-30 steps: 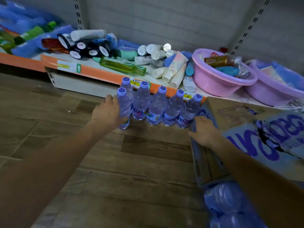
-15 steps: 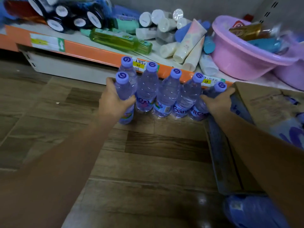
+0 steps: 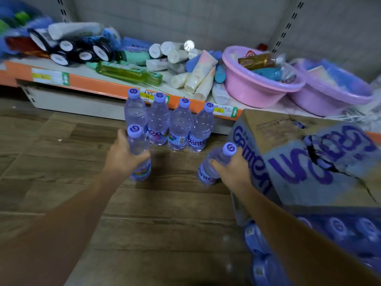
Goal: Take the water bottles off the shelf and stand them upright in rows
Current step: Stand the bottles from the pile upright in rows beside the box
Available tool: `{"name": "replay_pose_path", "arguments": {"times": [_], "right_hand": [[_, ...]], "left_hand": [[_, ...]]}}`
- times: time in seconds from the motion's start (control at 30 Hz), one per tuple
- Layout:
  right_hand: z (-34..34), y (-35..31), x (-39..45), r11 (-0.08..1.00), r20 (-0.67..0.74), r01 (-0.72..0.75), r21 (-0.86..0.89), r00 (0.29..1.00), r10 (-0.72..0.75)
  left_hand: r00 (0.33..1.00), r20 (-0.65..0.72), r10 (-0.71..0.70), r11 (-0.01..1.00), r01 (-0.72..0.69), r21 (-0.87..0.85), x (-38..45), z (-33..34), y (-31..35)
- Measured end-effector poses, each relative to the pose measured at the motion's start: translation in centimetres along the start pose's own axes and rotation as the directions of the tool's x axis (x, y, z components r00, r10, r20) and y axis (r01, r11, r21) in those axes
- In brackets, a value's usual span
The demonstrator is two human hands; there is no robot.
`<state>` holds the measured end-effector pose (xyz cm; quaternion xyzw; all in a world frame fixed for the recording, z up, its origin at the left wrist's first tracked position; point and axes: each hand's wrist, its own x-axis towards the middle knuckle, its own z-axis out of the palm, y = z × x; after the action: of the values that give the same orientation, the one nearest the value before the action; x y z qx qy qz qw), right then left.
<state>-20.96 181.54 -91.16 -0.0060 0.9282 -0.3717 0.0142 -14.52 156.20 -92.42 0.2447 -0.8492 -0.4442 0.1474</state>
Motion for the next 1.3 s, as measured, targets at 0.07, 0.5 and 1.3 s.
{"name": "replay_pose_path", "arguments": {"times": [0.07, 0.5, 1.3], "right_hand": [[-0.3, 0.0, -2.3, 0.999, 0.087, -0.008, -0.042, 0.996, 0.011], [-10.2, 0.4, -13.9, 0.974, 0.268, 0.205, 0.094, 0.937, -0.223], [-39.7, 23.7, -22.1, 0.985, -0.095, 0.155, 0.081, 0.985, -0.147]], "left_hand": [[0.999, 0.040, -0.006, 1.000, 0.006, -0.005, -3.3, 0.1, 0.3], [0.987, 0.160, -0.025, 0.993, 0.006, 0.117, -21.7, -1.4, 6.1], [0.579, 0.730, 0.363, 0.868, -0.495, -0.038, -37.5, 22.4, 31.1]]}}
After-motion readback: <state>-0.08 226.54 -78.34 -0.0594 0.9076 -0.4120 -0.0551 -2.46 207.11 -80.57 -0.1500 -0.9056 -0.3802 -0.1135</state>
